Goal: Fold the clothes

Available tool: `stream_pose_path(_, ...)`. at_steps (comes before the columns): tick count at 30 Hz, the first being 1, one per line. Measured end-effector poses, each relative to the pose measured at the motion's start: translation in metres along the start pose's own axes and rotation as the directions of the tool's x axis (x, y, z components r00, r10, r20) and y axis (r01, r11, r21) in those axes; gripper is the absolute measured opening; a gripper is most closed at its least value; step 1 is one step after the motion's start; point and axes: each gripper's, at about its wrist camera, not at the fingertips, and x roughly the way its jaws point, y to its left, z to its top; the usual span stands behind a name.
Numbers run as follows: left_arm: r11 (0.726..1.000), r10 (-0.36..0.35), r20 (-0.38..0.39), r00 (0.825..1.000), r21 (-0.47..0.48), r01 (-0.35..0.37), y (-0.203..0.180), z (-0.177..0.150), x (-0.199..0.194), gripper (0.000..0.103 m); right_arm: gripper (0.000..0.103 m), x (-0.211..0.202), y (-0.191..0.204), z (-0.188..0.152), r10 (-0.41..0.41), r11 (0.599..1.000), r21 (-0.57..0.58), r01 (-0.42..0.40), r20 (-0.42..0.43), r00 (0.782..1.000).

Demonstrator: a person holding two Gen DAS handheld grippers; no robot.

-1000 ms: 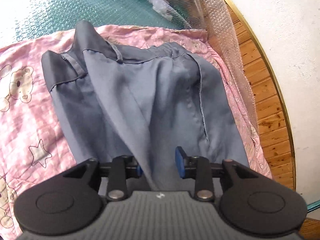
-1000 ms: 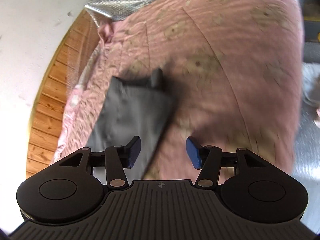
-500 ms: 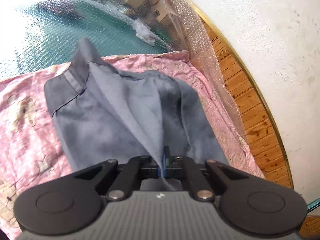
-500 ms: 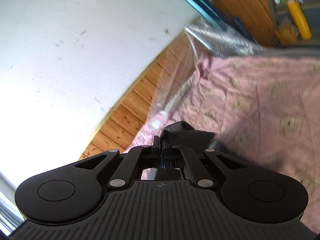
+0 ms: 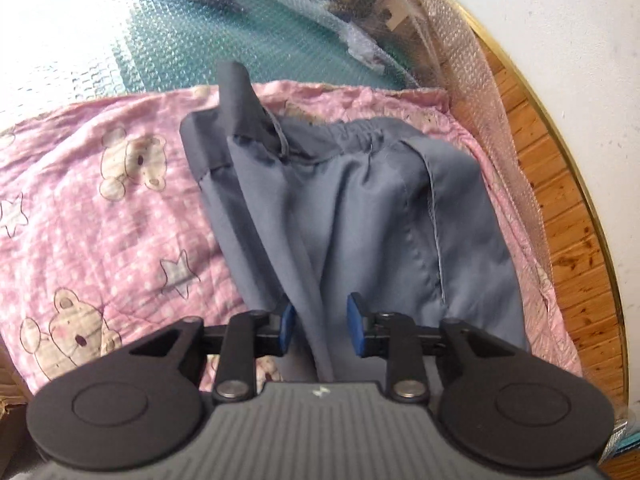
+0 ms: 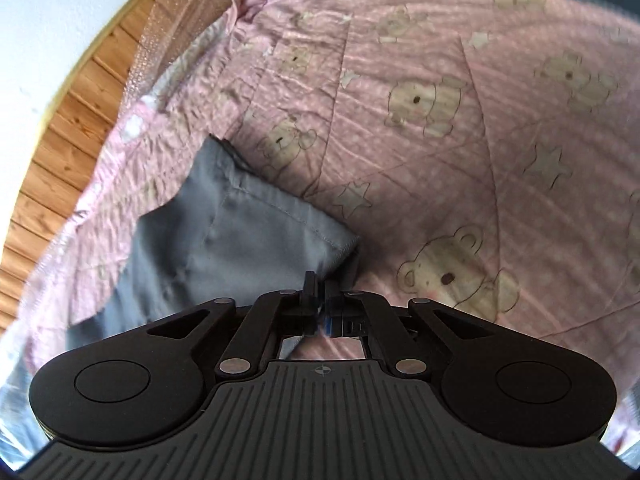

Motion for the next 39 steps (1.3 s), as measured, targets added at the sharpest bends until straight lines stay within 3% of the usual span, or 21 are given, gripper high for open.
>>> stream_pose_path(3,0.999,0.002,0.043,0.999,-0.044,0.000,0.010,0.017,-0.004,0.032,0.029,-0.024,0.019,-0.003,-0.094,0.993,-0.061,0.100,0.098,0.991)
stream_pose_path(7,0.998,-0.021,0.087,0.996,-0.063,0.027,0.008,0.047,0.011,0.033,0.035,-0.047,0.057,-0.019,-0.180,0.966,-0.156,0.206,0.168,0.969)
stream_pose_path(8,0.999,-0.038,0.078,0.996,-0.036,0.041,0.003,0.054,0.018,0.025,0.035,-0.048,0.068,-0.023,-0.175,0.960,-0.190,0.206,0.168,0.970)
stream_pose_path(9,0.998,-0.065,0.071,0.995,0.027,0.063,-0.006,0.060,0.021,0.002,0.034,-0.048,0.078,-0.026,-0.170,0.953,-0.224,0.206,0.169,0.971)
stream_pose_path(10,0.990,-0.111,0.086,0.990,0.092,0.103,-0.017,0.066,0.018,0.001,0.033,-0.048,0.086,-0.029,-0.162,0.949,-0.242,0.201,0.168,0.972)
stream_pose_path(11,0.976,-0.201,0.121,0.972,0.112,0.188,-0.024,0.071,0.007,0.001,0.033,-0.048,0.090,-0.030,-0.153,0.953,-0.237,0.190,0.164,0.975)
stream_pose_path(12,0.949,-0.312,0.168,0.935,0.102,0.299,-0.022,0.073,-0.006,0.001,0.033,-0.048,0.095,-0.032,-0.144,0.956,-0.232,0.179,0.159,0.977)
stream_pose_path(13,0.929,-0.370,0.208,0.905,0.097,0.358,-0.014,0.074,-0.012,0.001,0.033,-0.048,0.099,-0.034,-0.135,0.960,-0.222,0.168,0.155,0.979)
stream_pose_path(14,0.941,-0.337,0.209,0.918,0.060,0.332,0.001,0.076,-0.005,0.001,0.034,-0.047,0.102,-0.037,-0.127,0.965,-0.211,0.157,0.147,0.981)
stream_pose_path(16,0.973,-0.199,0.104,0.974,-0.099,0.209,0.040,0.075,0.033,0.002,0.034,-0.039,0.110,-0.046,-0.116,0.969,-0.207,0.136,0.105,0.988)
stream_pose_path(18,0.980,-0.140,0.035,0.990,-0.138,0.143,0.056,0.069,0.050,0.012,0.034,-0.032,0.116,-0.057,-0.118,0.966,-0.223,0.128,0.061,0.991)
stream_pose_path(22,0.976,-0.147,0.040,0.988,-0.155,0.151,0.056,0.063,0.035,0.032,0.034,-0.027,0.125,-0.079,-0.109,0.973,-0.205,0.109,0.011,0.994)
stream_pose_path(24,0.987,-0.139,0.022,0.990,-0.083,0.140,0.044,0.061,0.031,0.042,0.034,-0.028,0.121,-0.087,-0.095,0.983,-0.155,0.093,-0.006,0.995)
stream_pose_path(25,0.990,-0.134,0.007,0.991,-0.038,0.134,0.037,0.060,0.030,0.041,0.034,-0.028,0.119,-0.091,-0.086,0.988,-0.128,0.084,-0.013,0.996)
stream_pose_path(26,0.993,-0.120,0.003,0.993,0.021,0.120,0.030,0.060,0.031,0.017,0.034,-0.028,0.117,-0.094,-0.077,0.992,-0.100,0.075,-0.020,0.997)
stream_pose_path(27,0.993,-0.089,0.009,0.996,0.077,0.088,0.028,0.062,0.034,0.003,0.035,-0.028,0.113,-0.097,-0.065,0.996,-0.067,0.063,-0.027,0.997)
stream_pose_path(30,0.997,-0.049,0.000,0.999,0.056,0.049,0.038,0.061,0.029,0.005,0.037,-0.030,0.094,-0.103,-0.026,0.998,0.057,0.028,-0.037,0.999)
stream_pose_path(32,0.999,-0.033,-0.010,0.999,0.023,0.033,0.046,0.060,0.024,0.011,0.038,-0.034,0.079,-0.107,0.003,0.991,0.132,0.002,-0.034,0.999)
stream_pose_path(34,1.000,-0.026,-0.013,1.000,-0.014,0.026,0.053,0.057,0.015,0.024,0.040,-0.041,0.061,-0.111,0.028,0.980,0.199,-0.024,-0.015,0.999)
stream_pose_path(36,0.998,-0.034,0.000,0.999,-0.050,0.034,0.056,0.049,-0.003,0.047,0.047,-0.046,0.040,-0.113,0.050,0.962,0.267,-0.049,0.000,0.999)
stream_pose_path(39,0.998,-0.064,-0.053,0.997,-0.027,0.062,0.045,0.027,-0.012,0.049,0.050,-0.044,0.015,-0.110,0.081,0.939,0.333,-0.087,0.031,0.996)
